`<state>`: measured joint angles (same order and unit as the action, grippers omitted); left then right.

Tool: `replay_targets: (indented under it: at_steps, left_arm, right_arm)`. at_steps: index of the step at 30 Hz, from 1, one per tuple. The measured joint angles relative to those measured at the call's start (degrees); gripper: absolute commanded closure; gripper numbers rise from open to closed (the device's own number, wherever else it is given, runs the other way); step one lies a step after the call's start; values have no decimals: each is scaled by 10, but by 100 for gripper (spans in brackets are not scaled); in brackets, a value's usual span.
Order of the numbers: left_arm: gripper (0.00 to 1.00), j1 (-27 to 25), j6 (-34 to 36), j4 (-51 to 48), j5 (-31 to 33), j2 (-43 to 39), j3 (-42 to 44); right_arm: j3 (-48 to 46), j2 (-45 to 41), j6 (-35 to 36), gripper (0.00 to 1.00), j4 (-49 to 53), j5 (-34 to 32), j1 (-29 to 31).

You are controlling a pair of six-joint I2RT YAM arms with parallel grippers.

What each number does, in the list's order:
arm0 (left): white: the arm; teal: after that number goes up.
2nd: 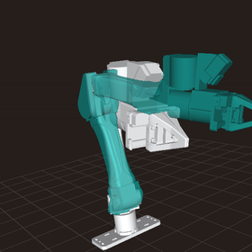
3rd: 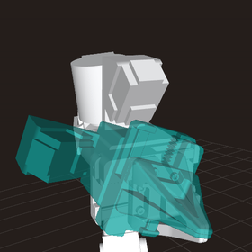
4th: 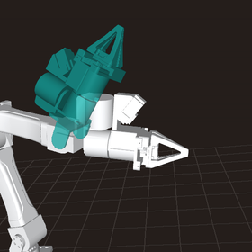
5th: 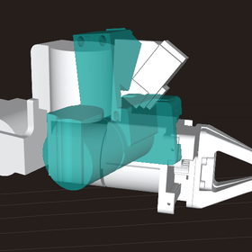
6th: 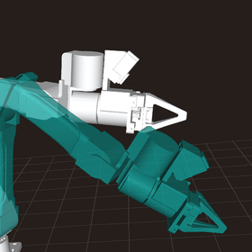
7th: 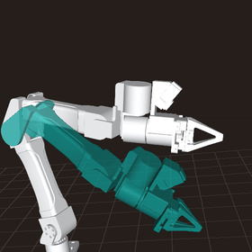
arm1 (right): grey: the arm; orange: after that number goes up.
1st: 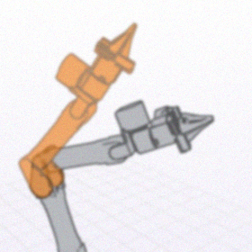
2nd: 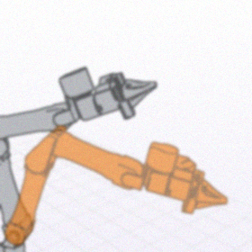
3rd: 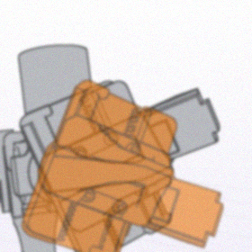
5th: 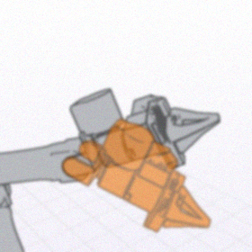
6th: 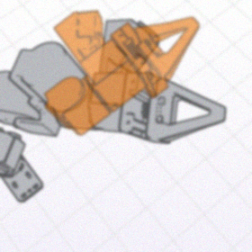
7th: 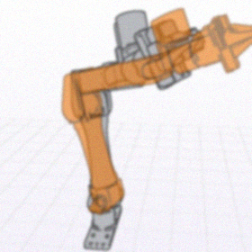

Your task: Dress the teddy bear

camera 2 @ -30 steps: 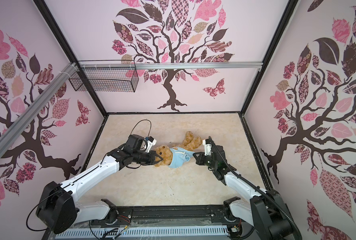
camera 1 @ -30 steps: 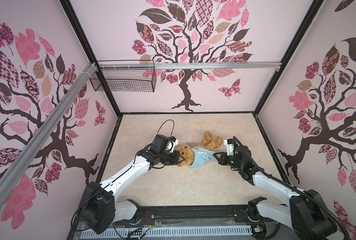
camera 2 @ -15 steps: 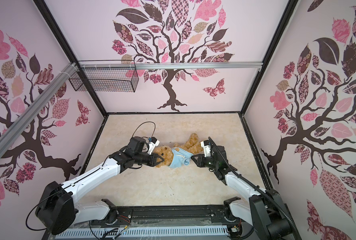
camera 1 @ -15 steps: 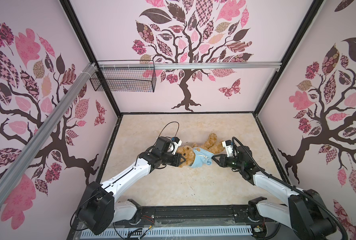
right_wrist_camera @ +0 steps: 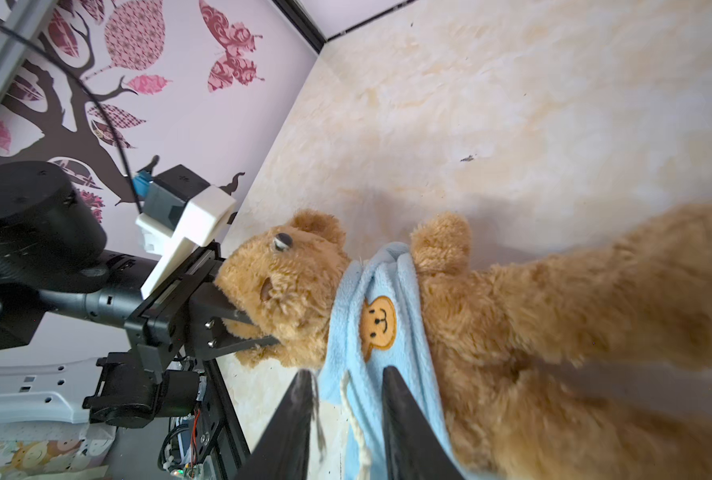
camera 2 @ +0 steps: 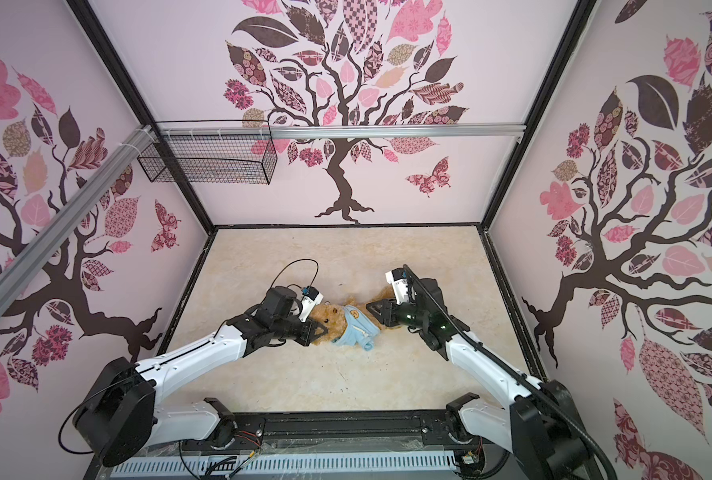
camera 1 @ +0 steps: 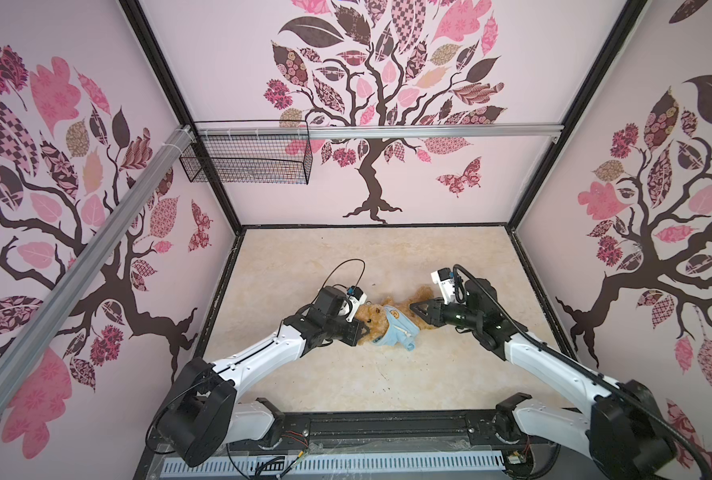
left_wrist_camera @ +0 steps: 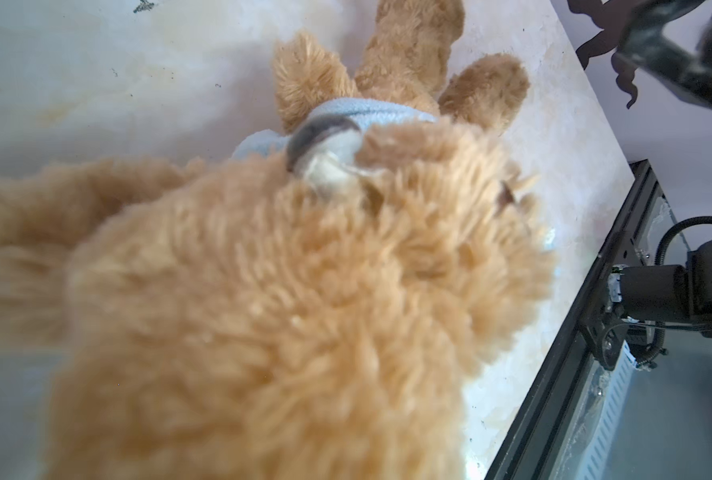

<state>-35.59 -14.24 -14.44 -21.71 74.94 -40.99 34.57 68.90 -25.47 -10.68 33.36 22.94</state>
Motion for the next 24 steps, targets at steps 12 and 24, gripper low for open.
replay_targets:
  at_steps: [12,24]
  left_arm:
    - [38,-1,-76,0,-14,-10,24]
    - [3,71,-232,59,-94,-128,63]
  right_arm:
    - [-73,123,-32,84,-93,-9,52]
    - [-140,132,-40,88,-188,-11,67]
